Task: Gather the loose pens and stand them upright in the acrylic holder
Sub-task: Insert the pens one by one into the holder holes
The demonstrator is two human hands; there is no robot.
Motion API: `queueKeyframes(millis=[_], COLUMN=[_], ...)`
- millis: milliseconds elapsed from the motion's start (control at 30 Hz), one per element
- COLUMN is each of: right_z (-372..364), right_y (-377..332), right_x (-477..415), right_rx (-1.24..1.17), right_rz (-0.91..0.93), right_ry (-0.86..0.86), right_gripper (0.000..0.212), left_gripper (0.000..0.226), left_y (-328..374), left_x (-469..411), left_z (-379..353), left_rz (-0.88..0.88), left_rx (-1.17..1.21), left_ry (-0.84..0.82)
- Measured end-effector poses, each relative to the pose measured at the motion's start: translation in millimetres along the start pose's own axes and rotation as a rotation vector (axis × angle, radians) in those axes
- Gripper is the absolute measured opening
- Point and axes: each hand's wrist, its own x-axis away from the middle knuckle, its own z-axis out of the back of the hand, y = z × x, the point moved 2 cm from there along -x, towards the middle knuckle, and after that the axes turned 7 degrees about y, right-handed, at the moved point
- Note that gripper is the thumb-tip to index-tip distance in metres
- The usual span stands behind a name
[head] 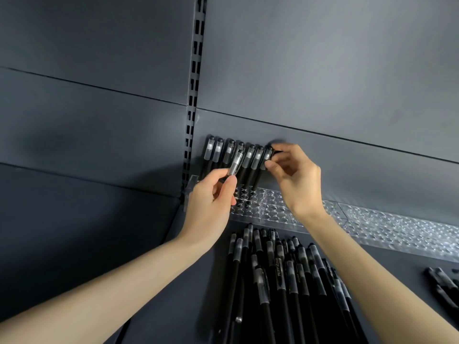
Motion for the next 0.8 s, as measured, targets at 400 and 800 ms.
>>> queueKeyframes(millis=[400, 800], right_z=[10, 21], right_y=[-10, -21], right_x=[8, 22], right_rx=[-0.028, -0.370], right_rz=[-0.043, -0.224], right_ry=[0.037, -0.190], right_gripper=[0.021, 0.028], left_gripper=[0.018, 0.021], left_y=[1, 8], left_x=[8, 24], left_z=[-4, -15], left_rz=[0.002, 0.014], left_rx=[0.018, 0.042], left_ry=[-0.102, -0.307])
